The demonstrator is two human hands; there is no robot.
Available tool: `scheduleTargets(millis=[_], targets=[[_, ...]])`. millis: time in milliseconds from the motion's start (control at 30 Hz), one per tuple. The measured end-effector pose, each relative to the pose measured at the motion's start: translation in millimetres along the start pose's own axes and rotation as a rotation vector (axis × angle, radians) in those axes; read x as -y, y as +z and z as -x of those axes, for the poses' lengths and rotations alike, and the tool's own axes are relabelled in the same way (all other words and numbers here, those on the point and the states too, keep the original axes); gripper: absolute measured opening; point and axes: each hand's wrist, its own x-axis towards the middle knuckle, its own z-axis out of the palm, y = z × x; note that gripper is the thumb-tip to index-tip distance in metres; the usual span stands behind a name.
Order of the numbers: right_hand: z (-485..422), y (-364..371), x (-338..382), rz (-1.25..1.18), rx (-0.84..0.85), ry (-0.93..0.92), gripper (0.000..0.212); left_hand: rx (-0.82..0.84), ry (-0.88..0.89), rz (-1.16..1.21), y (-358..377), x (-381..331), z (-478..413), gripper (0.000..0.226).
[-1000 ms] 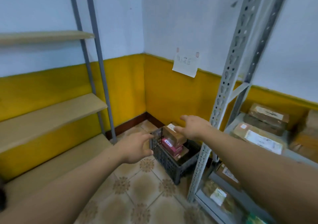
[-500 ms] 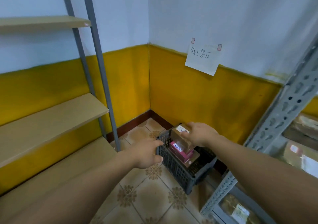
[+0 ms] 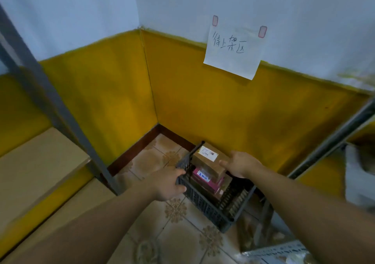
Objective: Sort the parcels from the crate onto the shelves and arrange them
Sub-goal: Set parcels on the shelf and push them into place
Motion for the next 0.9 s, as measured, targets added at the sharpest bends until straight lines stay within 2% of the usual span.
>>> scheduleTargets(millis=[100, 267, 433, 667, 767, 900], targets=[[-37, -5, 7, -0.041, 0.015, 0.081, 0.052, 0.032, 0.061, -0.03, -19, 26, -51, 0.041], [-104, 4, 9, -0.13, 0.023, 0.229, 0.061, 0.106, 0.101, -0.081, -49, 71, -143, 0.059], [-165, 17, -5, -0.177, 0.056, 0.246, 0.059, 0.152, 0.082, -0.034, -51, 93, -230, 0.061], [-267, 65, -50, -0.256, 0.104, 0.259, 0.064, 0.16, 0.039, -0.005, 5, 105, -345, 0.058], [-308, 99, -74, -0.217, 0.147, 0.234, 0.059, 0.156, 0.011, 0.031, 41, 113, -391, 0.057], [-367, 155, -108, -0.185, 0.192, 0.237, 0.045, 0.147, -0.015, 0.071, 92, 127, -455, 0.045]])
